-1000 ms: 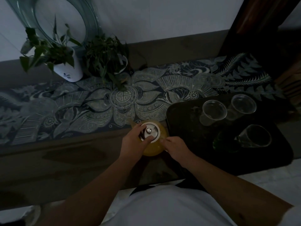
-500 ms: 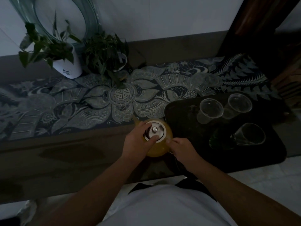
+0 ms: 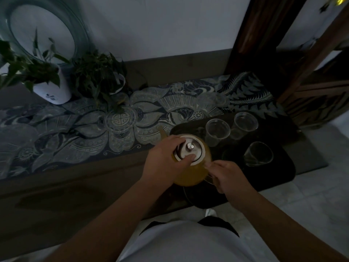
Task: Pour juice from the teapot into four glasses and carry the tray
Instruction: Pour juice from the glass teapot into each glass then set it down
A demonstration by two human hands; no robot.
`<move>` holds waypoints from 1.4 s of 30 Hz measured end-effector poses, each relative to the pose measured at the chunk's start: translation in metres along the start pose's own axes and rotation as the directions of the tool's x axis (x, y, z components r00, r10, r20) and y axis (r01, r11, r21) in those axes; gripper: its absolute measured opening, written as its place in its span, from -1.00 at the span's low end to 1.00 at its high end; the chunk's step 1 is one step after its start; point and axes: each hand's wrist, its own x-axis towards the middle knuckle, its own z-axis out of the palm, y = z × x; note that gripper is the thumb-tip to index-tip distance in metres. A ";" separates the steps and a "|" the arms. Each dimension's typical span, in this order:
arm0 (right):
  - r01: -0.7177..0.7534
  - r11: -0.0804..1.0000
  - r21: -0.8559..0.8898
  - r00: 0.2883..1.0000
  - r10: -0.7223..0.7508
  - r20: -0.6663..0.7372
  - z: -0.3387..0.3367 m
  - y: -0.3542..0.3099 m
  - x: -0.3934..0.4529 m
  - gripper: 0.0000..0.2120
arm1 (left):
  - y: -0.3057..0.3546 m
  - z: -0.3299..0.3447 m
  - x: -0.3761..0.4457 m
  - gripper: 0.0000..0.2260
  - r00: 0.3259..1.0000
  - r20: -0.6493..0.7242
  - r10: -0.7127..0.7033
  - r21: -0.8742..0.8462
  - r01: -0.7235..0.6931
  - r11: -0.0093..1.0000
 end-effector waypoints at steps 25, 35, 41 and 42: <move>-0.068 0.993 -0.097 0.998 0.068 -0.006 -0.239 -0.049 0.044 -0.55 | 0.151 0.153 0.084 -0.51 0.989 -0.138 -0.046 -0.198 0.018 0.980; -0.078 0.973 -0.218 0.985 0.110 0.136 -0.283 -0.065 0.087 -0.69 | 0.169 0.192 0.098 -0.51 0.958 -0.181 -0.225 -0.235 0.180 0.955; -0.077 0.953 -0.293 0.971 0.138 0.195 -0.291 -0.071 0.099 -0.72 | 0.173 0.204 0.102 -0.59 0.927 -0.244 -0.283 -0.289 0.209 0.934; -0.078 0.950 -0.301 0.968 0.144 0.203 -0.291 -0.072 0.100 -0.72 | 0.172 0.207 0.102 -0.59 0.924 -0.249 -0.292 -0.293 0.215 0.932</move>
